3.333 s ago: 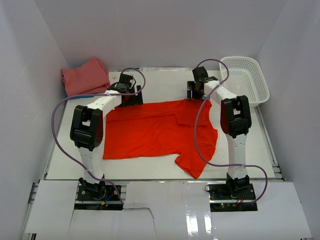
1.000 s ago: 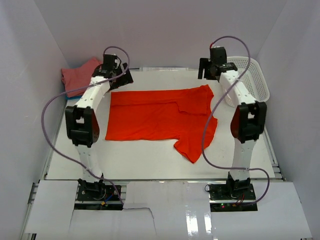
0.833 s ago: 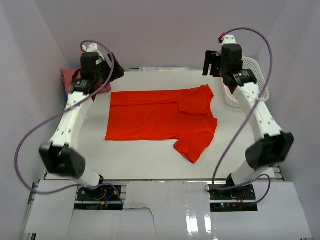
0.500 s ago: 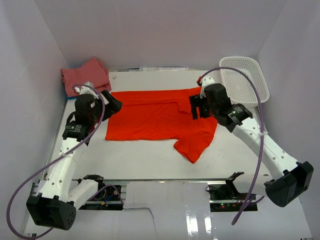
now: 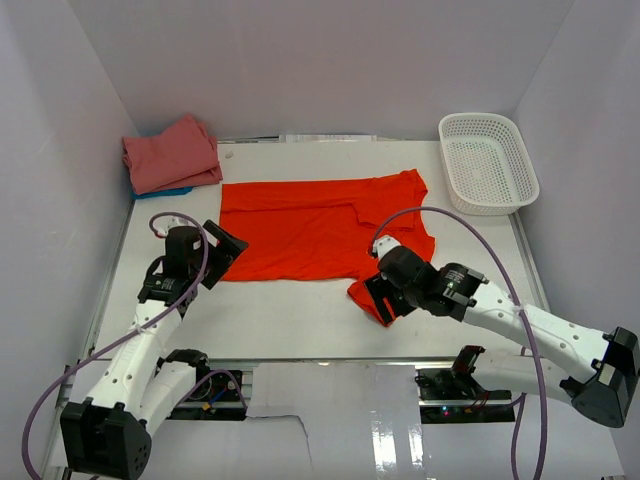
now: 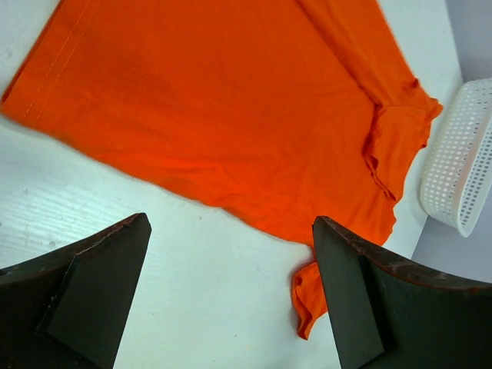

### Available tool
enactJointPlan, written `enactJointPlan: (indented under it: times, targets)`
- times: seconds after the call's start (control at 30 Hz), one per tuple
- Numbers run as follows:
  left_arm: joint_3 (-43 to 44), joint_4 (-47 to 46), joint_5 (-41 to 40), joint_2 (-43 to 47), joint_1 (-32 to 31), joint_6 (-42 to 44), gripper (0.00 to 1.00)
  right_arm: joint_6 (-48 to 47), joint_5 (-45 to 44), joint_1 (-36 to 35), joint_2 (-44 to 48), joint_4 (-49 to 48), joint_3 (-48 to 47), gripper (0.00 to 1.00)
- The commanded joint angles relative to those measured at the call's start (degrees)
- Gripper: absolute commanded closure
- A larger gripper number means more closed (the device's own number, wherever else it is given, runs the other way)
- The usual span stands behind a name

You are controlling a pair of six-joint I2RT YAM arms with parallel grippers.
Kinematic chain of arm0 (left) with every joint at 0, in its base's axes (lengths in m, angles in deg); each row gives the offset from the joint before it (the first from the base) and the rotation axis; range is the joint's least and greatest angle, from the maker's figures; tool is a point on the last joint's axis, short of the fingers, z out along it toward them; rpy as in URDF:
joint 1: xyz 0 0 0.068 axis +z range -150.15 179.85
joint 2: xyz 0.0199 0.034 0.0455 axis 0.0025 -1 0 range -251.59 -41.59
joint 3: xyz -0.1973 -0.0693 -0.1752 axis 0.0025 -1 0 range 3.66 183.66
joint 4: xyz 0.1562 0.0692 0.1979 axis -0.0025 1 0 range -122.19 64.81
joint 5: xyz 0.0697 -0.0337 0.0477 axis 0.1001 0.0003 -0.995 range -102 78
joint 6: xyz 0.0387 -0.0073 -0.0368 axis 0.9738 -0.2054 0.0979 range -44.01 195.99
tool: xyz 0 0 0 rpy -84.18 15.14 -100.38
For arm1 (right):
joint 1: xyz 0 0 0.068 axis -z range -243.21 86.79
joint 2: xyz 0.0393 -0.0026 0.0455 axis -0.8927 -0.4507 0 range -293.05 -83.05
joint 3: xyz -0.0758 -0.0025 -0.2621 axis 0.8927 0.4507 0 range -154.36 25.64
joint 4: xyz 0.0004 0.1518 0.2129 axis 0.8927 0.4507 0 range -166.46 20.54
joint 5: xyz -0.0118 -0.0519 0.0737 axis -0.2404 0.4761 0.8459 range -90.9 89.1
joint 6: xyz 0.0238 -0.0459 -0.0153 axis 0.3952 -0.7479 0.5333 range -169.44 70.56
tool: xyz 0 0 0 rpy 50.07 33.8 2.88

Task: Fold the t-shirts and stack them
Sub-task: Grap the side of the flattened tshirt closest away from the robot with both arms

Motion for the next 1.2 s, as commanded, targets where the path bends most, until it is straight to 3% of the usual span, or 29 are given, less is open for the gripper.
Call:
enactJointPlan:
  times: [0.0,0.23,0.43,0.67,1.17]
  targets:
    - [-3.41,-3.30,1.31,-0.20,0.05,-5.64,0.02,4.27,-1.66,-2.89,1.75,-0.18,1.04,0.25]
    - [-7.81,-9.72,6.67,-5.12,2.24,-7.15,0.02,5.85,-2.44,-7.10,-1.58,1.39,3.07,0.27]
    - [-12.12,-16.05,17.92,-9.08,12.96,-6.89,0.02,6.47,-6.30,-9.66,-8.87,7.19,-0.53,0.28]
    - [-12.03,-16.23,18.72,-10.66,16.74,-6.27,0.02,4.81,-7.45,-9.75,-15.91,8.61,-3.70,0.27]
    - [-7.29,-11.75,20.65,-8.29,23.69,-1.52,0.02,1.37,-6.05,-9.40,-27.52,-3.08,-2.21,0.29]
